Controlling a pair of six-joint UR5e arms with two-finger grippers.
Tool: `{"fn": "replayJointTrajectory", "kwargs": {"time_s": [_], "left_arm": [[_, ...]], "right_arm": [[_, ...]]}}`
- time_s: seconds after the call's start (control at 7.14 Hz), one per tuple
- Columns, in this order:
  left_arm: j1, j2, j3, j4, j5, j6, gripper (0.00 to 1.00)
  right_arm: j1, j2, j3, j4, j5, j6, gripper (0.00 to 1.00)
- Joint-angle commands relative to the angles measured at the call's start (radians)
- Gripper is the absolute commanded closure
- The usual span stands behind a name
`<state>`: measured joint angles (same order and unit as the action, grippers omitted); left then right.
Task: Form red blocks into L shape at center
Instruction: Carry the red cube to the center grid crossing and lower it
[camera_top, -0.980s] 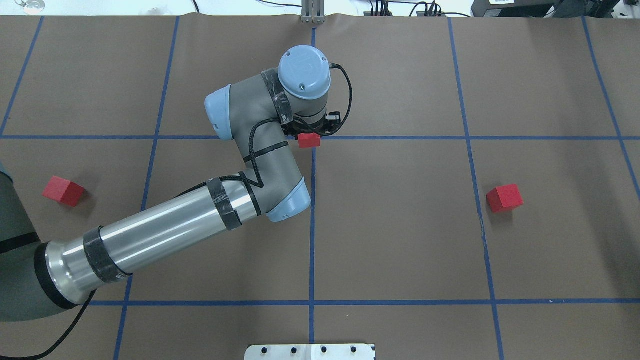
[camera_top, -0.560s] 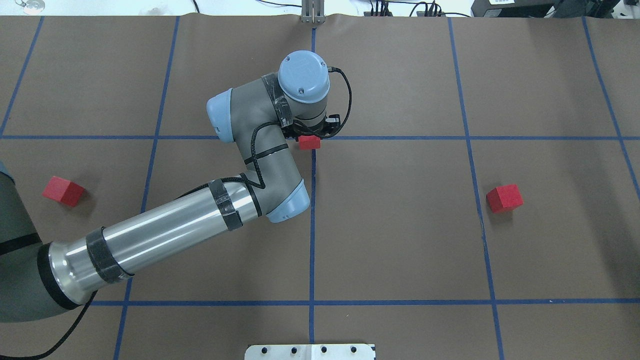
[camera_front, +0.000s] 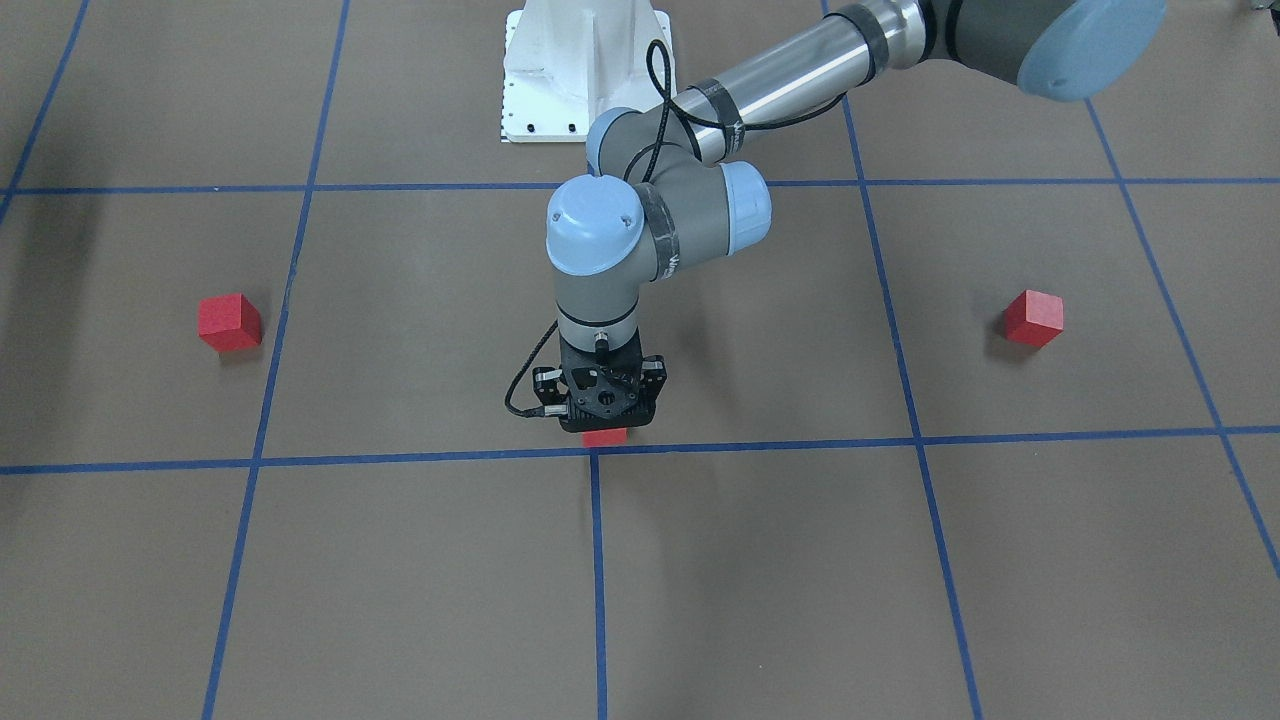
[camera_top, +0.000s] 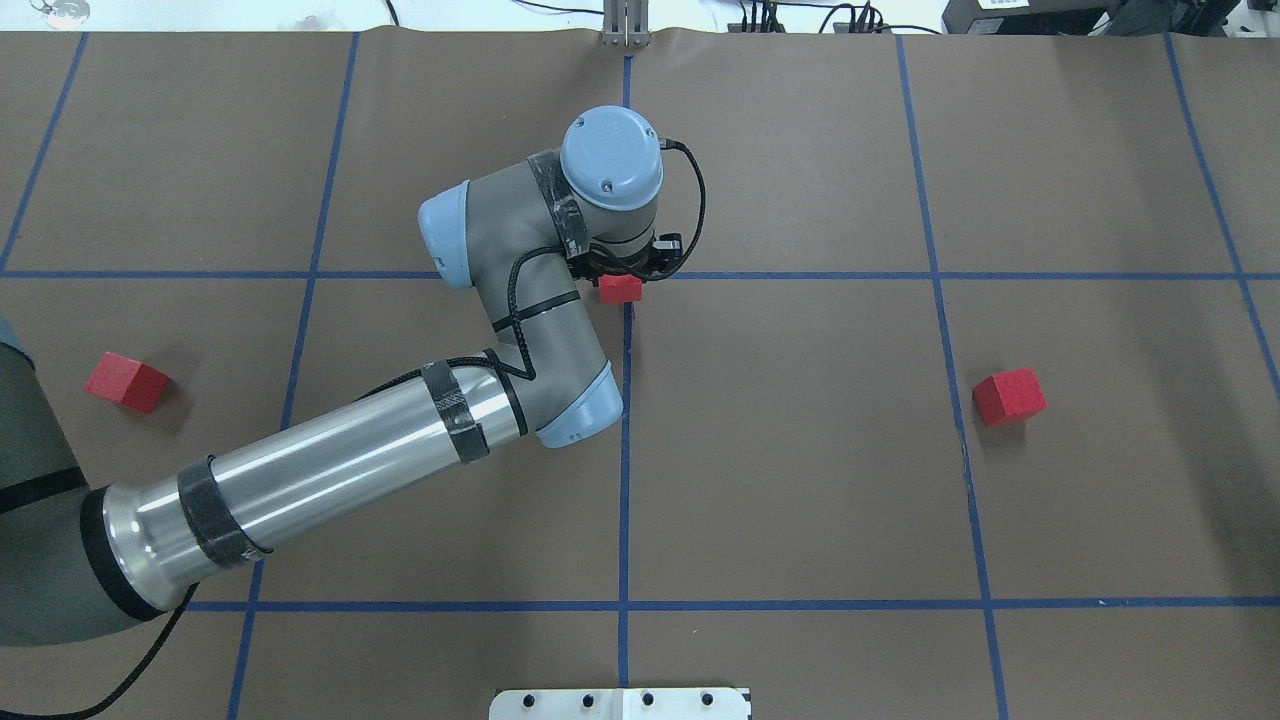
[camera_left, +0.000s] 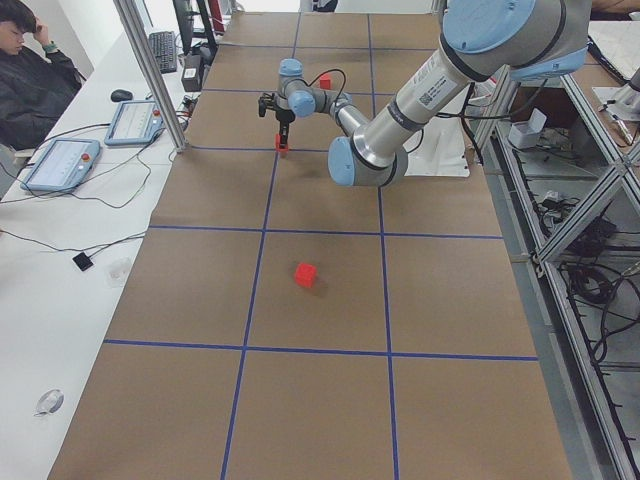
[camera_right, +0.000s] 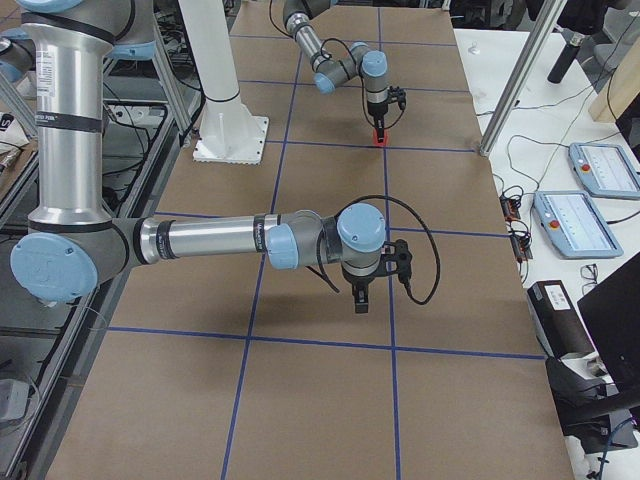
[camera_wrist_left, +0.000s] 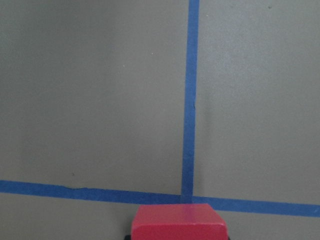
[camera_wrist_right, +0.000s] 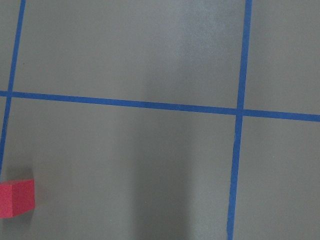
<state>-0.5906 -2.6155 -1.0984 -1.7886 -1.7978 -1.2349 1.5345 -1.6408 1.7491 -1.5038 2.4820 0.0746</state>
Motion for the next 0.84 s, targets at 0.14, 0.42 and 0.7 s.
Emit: {"fn": "replayJointTrajectory", "kwargs": {"time_s": [0.14, 0.42, 0.7], "left_arm": [[0.011, -0.001, 0.008, 0.0, 0.0, 0.0, 0.82], [0.017, -0.001, 0.006, -0.002, 0.002, -0.001, 0.36], [0.023, 0.0, 0.008, -0.035, 0.002, -0.001, 0.01]], "right_arm": [[0.0, 0.003, -0.005, 0.0, 0.0, -0.001, 0.01], [0.0, 0.003, -0.005, -0.001, 0.0, -0.001, 0.01], [0.0, 0.009, -0.003, 0.0, -0.002, -0.003, 0.01]]}}
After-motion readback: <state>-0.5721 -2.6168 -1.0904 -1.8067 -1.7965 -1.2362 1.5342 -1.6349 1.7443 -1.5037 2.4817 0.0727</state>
